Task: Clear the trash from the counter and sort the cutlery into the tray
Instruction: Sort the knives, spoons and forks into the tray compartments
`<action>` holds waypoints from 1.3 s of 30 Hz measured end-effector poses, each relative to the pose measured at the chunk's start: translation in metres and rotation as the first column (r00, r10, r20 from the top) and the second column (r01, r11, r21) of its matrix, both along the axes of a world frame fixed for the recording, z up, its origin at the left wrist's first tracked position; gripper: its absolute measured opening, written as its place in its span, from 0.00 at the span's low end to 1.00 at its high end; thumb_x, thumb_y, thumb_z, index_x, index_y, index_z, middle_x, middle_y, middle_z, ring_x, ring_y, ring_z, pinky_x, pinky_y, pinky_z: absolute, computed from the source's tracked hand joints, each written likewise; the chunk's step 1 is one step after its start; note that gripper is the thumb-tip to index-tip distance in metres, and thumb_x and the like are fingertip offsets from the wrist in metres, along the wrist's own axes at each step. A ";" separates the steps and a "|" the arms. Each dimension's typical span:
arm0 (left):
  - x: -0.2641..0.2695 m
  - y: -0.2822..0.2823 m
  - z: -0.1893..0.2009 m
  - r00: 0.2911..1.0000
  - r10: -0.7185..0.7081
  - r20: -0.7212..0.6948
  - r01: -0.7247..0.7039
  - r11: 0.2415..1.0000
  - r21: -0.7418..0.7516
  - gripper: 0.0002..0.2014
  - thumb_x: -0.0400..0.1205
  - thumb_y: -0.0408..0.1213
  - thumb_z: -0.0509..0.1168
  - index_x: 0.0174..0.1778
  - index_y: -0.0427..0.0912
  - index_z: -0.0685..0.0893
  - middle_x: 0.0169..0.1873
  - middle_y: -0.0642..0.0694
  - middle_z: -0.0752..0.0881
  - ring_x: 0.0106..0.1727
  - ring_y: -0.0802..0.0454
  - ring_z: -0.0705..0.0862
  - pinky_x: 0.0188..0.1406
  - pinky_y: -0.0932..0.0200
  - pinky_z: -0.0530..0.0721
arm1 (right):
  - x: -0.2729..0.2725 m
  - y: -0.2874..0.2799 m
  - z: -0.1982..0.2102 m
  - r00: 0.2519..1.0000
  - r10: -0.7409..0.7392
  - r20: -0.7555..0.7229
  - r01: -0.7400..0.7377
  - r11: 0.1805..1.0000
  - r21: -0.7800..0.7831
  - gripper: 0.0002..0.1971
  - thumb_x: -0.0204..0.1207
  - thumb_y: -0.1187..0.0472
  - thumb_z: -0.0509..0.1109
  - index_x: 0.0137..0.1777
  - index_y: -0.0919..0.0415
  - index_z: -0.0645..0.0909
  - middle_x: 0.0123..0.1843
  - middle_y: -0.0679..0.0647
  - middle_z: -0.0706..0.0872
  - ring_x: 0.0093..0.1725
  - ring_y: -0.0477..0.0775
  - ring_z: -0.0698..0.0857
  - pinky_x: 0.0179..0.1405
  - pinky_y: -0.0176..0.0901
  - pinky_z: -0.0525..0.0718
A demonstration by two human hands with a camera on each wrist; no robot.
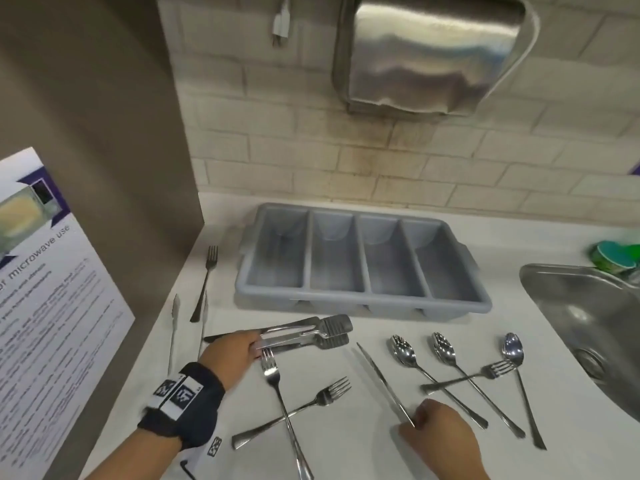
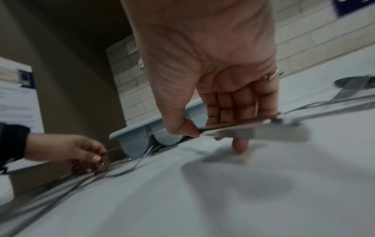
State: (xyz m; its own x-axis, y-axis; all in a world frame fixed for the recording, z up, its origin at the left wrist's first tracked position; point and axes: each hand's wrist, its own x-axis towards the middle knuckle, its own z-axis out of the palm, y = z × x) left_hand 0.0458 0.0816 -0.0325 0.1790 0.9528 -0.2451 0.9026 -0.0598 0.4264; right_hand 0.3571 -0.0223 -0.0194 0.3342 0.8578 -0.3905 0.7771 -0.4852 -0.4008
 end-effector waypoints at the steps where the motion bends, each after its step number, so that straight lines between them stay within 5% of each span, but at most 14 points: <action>1: -0.004 0.001 0.004 1.000 0.000 0.028 0.000 1.000 0.018 0.10 0.83 0.40 0.60 0.55 0.44 0.84 0.49 0.47 0.88 0.52 0.48 0.85 0.53 0.56 0.80 | 0.009 -0.004 0.007 0.997 -0.033 -0.071 0.034 0.999 0.025 0.13 0.56 0.55 0.75 0.23 0.54 0.72 0.23 0.49 0.79 0.26 0.51 0.83 0.26 0.36 0.75; 5: -0.020 0.001 0.028 0.992 -0.059 0.109 0.036 0.978 0.206 0.11 0.77 0.40 0.69 0.53 0.56 0.89 0.59 0.63 0.84 0.62 0.58 0.77 0.64 0.62 0.75 | 0.033 0.000 0.044 0.956 -0.035 -0.292 0.097 0.975 0.201 0.11 0.64 0.73 0.72 0.25 0.64 0.75 0.15 0.51 0.77 0.11 0.52 0.79 0.12 0.29 0.71; 8: -0.034 -0.011 0.049 0.984 -0.123 0.127 0.089 0.965 0.246 0.11 0.75 0.40 0.72 0.41 0.67 0.88 0.58 0.80 0.75 0.57 0.76 0.67 0.60 0.74 0.67 | 0.025 0.034 0.068 0.926 0.049 -0.373 0.089 0.935 0.342 0.09 0.72 0.74 0.68 0.32 0.63 0.81 0.13 0.50 0.77 0.10 0.42 0.70 0.10 0.26 0.70; 11: -0.045 -0.031 0.070 0.970 -0.010 0.241 -0.064 0.953 0.296 0.02 0.69 0.62 0.67 0.31 0.78 0.84 0.53 0.91 0.76 0.61 0.82 0.68 0.59 0.88 0.63 | 0.001 0.097 0.078 0.937 0.127 -0.324 0.042 0.883 0.468 0.15 0.75 0.70 0.65 0.32 0.51 0.79 0.16 0.46 0.77 0.17 0.39 0.76 0.16 0.22 0.70; 13: -0.047 -0.043 0.083 0.927 0.088 0.364 -0.222 0.912 0.344 0.10 0.65 0.72 0.61 0.36 0.81 0.84 0.55 0.83 0.79 0.58 0.80 0.74 0.55 0.91 0.67 | -0.026 0.145 0.078 0.938 0.209 -0.276 -0.074 0.901 0.428 0.09 0.78 0.68 0.61 0.46 0.60 0.83 0.27 0.47 0.80 0.26 0.40 0.79 0.23 0.24 0.73; 14: -0.046 -0.044 0.088 0.892 0.134 0.433 -0.285 0.908 0.307 0.07 0.67 0.67 0.64 0.39 0.83 0.83 0.54 0.78 0.80 0.55 0.79 0.77 0.53 0.91 0.69 | -0.040 0.168 0.077 0.935 0.240 -0.259 -0.129 0.915 0.383 0.10 0.79 0.68 0.60 0.54 0.67 0.82 0.34 0.56 0.85 0.34 0.50 0.84 0.31 0.28 0.78; 15: -0.046 -0.043 0.089 0.868 0.139 0.476 -0.316 0.895 0.314 0.12 0.71 0.56 0.70 0.42 0.85 0.81 0.54 0.73 0.81 0.54 0.79 0.78 0.52 0.91 0.70 | -0.053 0.190 0.072 0.936 0.263 -0.232 -0.184 0.932 0.312 0.13 0.80 0.68 0.58 0.59 0.71 0.79 0.46 0.66 0.87 0.46 0.62 0.86 0.44 0.37 0.82; 18: -0.035 -0.030 0.091 0.841 0.209 0.500 -0.422 0.831 0.362 0.34 0.77 0.27 0.69 0.51 0.83 0.79 0.49 0.59 0.83 0.54 0.81 0.77 0.55 0.95 0.66 | -0.084 0.228 0.065 0.928 0.359 -0.095 -0.347 0.930 0.124 0.17 0.80 0.69 0.55 0.66 0.74 0.74 0.69 0.69 0.78 0.69 0.66 0.77 0.67 0.50 0.75; 21: -0.015 -0.006 0.101 0.832 0.249 0.495 -0.453 0.820 0.349 0.26 0.80 0.23 0.61 0.67 0.59 0.80 0.53 0.46 0.82 0.55 0.67 0.76 0.65 0.80 0.67 | -0.099 0.242 0.067 0.877 0.473 -0.087 -0.479 0.875 -0.073 0.18 0.81 0.70 0.54 0.68 0.76 0.72 0.71 0.71 0.76 0.70 0.67 0.75 0.69 0.51 0.74; 24: 0.005 0.029 0.100 0.872 0.313 0.377 -0.442 0.835 0.328 0.27 0.81 0.21 0.56 0.71 0.53 0.77 0.56 0.41 0.80 0.57 0.46 0.78 0.70 0.55 0.74 | -0.099 0.248 0.075 0.822 0.568 0.022 -0.549 0.804 -0.229 0.16 0.80 0.67 0.58 0.65 0.74 0.76 0.68 0.68 0.80 0.65 0.64 0.81 0.60 0.50 0.79; 27: 0.027 0.064 0.086 0.889 0.349 0.296 -0.437 0.839 0.323 0.29 0.79 0.18 0.53 0.69 0.52 0.79 0.52 0.39 0.80 0.53 0.41 0.79 0.66 0.56 0.78 | -0.089 0.247 0.083 0.808 0.589 0.023 -0.574 0.796 -0.194 0.19 0.74 0.55 0.69 0.60 0.67 0.81 0.61 0.63 0.84 0.54 0.60 0.84 0.49 0.44 0.79; 33: 0.084 0.090 0.050 0.925 0.330 0.190 -0.367 0.907 0.209 0.29 0.79 0.22 0.55 0.73 0.52 0.73 0.65 0.28 0.75 0.62 0.29 0.76 0.62 0.44 0.79 | -0.017 0.198 0.090 0.898 0.408 -0.164 -0.404 0.913 0.054 0.21 0.76 0.53 0.68 0.66 0.60 0.77 0.68 0.57 0.81 0.66 0.57 0.79 0.64 0.43 0.75; 37: 0.077 0.100 0.044 0.868 0.422 0.264 -0.480 0.848 0.223 0.30 0.79 0.22 0.56 0.75 0.51 0.70 0.66 0.24 0.74 0.64 0.27 0.76 0.63 0.41 0.79 | 0.016 0.157 0.084 0.899 0.350 -0.264 -0.315 0.934 0.168 0.10 0.74 0.56 0.72 0.54 0.56 0.81 0.51 0.54 0.86 0.49 0.50 0.83 0.42 0.31 0.77; 39: 0.080 0.096 0.040 0.855 0.425 0.299 -0.497 0.837 0.230 0.32 0.77 0.20 0.57 0.76 0.51 0.69 0.67 0.24 0.73 0.64 0.27 0.75 0.64 0.41 0.78 | 0.036 0.132 0.068 0.913 0.299 -0.277 -0.268 0.952 0.147 0.07 0.74 0.57 0.72 0.51 0.52 0.80 0.48 0.51 0.85 0.48 0.48 0.82 0.41 0.30 0.75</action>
